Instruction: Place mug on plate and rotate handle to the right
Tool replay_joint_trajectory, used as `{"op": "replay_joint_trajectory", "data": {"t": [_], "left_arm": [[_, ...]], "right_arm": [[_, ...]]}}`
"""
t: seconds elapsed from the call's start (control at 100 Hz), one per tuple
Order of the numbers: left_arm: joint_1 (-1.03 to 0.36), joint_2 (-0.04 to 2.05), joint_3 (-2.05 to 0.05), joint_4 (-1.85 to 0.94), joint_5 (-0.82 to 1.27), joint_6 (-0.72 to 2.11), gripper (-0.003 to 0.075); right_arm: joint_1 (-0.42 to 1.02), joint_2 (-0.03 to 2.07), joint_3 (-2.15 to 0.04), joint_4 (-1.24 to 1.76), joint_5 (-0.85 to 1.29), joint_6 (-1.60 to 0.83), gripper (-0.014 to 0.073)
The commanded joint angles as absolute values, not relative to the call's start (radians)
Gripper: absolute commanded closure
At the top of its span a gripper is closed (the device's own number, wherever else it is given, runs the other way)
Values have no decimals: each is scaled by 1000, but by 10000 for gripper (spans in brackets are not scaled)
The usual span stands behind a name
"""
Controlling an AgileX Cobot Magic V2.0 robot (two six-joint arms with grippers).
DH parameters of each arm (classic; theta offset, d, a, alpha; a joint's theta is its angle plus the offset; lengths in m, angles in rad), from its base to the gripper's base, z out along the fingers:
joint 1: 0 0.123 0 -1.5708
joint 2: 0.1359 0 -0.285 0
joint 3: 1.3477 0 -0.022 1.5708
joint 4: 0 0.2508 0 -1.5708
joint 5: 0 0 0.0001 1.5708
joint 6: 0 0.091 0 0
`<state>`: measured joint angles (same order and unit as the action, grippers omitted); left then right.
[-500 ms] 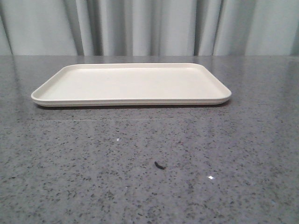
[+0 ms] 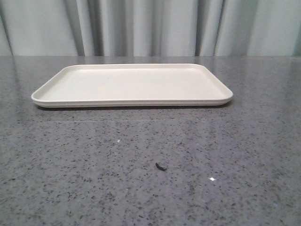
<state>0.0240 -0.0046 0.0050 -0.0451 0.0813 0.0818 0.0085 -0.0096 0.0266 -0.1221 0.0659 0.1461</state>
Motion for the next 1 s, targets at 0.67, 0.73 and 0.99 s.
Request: {"op": "replay_joint_trajectory", "data": {"t": [0.67,0.73,0.99], "left_arm": [[25,-37,4,-59,-11,79,739],[25,-37,-5,-59,-11,79,739],[25,29,-171,-81,98,79,739]], "right_arm": [[1,-31,21,-134,-16,144,656],[1,-29,3,-134,0,144,656],[1,58,-152,-134,152,144,655]]}}
